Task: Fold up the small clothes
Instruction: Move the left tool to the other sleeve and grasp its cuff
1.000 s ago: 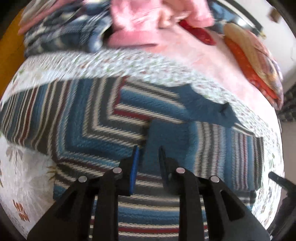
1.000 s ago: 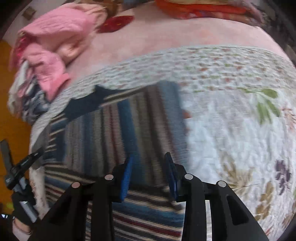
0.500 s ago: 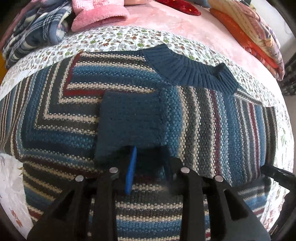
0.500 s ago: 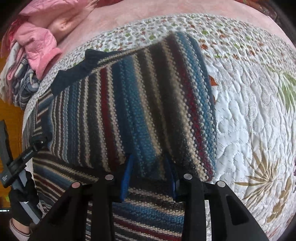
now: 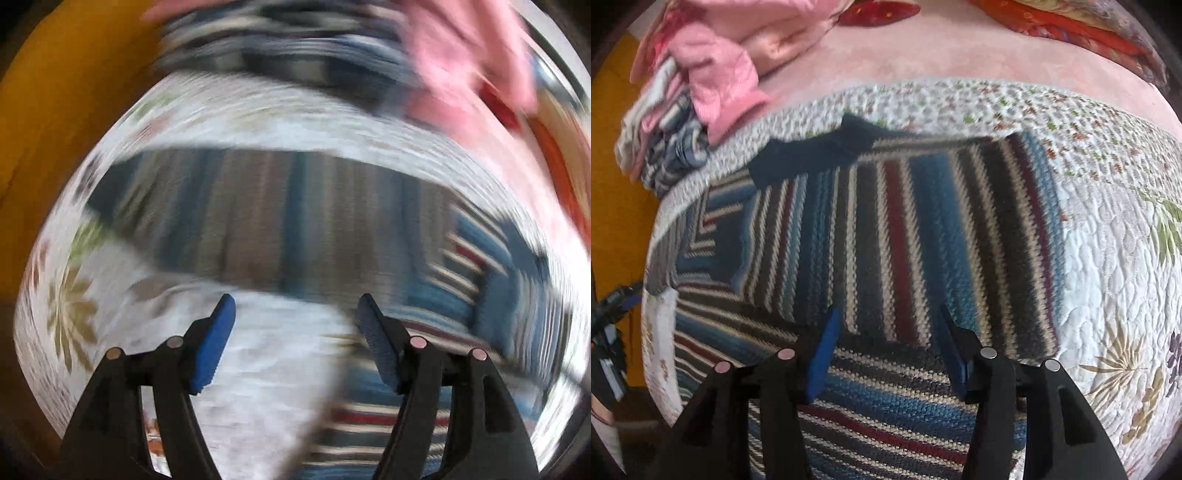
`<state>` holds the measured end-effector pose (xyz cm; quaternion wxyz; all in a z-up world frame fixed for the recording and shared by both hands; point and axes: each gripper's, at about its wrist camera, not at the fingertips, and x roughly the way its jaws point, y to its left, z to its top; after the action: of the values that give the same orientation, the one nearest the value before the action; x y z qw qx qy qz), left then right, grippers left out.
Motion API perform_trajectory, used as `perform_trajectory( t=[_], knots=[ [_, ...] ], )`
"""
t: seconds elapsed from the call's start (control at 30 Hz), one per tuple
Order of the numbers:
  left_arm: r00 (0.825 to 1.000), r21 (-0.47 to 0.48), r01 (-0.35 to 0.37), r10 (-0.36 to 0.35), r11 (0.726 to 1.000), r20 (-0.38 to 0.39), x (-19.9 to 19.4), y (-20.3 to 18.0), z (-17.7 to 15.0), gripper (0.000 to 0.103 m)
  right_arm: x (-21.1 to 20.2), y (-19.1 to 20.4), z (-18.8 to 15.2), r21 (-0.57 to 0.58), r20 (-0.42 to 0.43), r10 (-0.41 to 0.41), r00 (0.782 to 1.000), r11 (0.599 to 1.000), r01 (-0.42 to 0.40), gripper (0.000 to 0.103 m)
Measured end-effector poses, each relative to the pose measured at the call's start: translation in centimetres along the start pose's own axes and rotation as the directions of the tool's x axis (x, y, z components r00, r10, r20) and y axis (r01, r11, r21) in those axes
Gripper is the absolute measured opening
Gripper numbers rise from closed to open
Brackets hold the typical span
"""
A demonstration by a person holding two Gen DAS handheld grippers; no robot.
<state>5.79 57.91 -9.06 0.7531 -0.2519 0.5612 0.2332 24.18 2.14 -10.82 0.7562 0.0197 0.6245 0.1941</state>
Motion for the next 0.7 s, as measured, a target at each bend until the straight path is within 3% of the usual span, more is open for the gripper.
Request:
perform_trajectory(
  t=[0.13,0.37,0.47,0.7],
  knots=[
    [0.999,-0.208,0.039,-0.039,0.977,0.002,1.6,6.7,1.4,0.067,0.9,0.9,-0.1,-0.013,-0.007,-0.021,1.000,1.000,0.021,0.053],
    [0.984,-0.383,0.170,-0.176,0.908,0.019,4.7,11.7,2.6,0.068,1.1,1.1,0.1,-0.018,0.006,-0.047,0.999,0.999,0.047,0.053],
    [0.980,-0.407,0.193,-0.197,0.893,0.032,5.9,12.8,3.3,0.068,1.1,0.7,0.1,-0.020,0.012,-0.073,0.997,0.997,0.073,0.053],
    [0.984,-0.360,0.178,-0.174,0.916,0.042,7.3,11.1,5.2,0.068,1.4,-0.2,0.0,-0.007,0.009,-0.088,0.996,0.996,0.089,0.053]
  ],
)
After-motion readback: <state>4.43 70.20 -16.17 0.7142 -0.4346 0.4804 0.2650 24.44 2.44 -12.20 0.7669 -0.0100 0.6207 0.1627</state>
